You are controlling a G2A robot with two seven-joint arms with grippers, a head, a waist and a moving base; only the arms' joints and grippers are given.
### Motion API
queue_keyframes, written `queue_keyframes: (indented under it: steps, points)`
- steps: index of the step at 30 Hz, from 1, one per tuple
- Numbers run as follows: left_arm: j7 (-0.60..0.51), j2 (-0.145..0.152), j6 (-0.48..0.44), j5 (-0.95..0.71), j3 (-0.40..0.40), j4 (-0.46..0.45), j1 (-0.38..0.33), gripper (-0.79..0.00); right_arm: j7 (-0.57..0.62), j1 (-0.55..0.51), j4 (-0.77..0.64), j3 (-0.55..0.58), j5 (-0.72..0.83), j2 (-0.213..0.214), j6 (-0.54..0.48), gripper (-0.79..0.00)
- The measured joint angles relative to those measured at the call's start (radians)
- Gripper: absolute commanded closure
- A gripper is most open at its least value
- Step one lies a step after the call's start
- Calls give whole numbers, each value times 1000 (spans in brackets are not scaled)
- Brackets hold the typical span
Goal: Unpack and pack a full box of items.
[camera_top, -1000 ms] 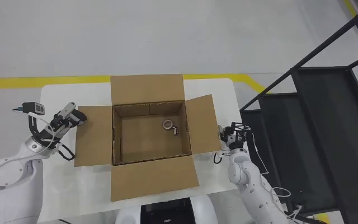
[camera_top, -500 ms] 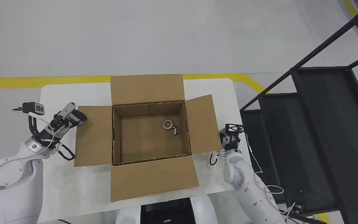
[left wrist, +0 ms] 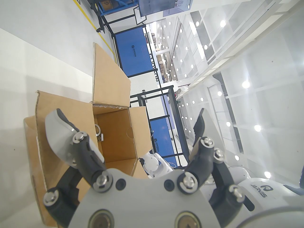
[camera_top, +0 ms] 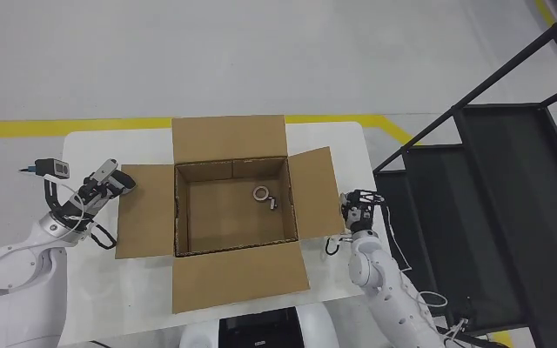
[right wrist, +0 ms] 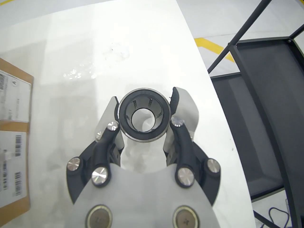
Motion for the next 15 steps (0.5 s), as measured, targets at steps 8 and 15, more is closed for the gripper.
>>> queue_keyframes:
  steps: [8, 15]
  points:
    - [0, 0, 0, 0, 0, 0, 0, -785, 35, -120, -310, 128, 47, 14, -29, 0]
    - [0, 0, 0, 0, 0, 0, 0, -785, 12, -163, -546, 189, 46, 17, -57, 0]
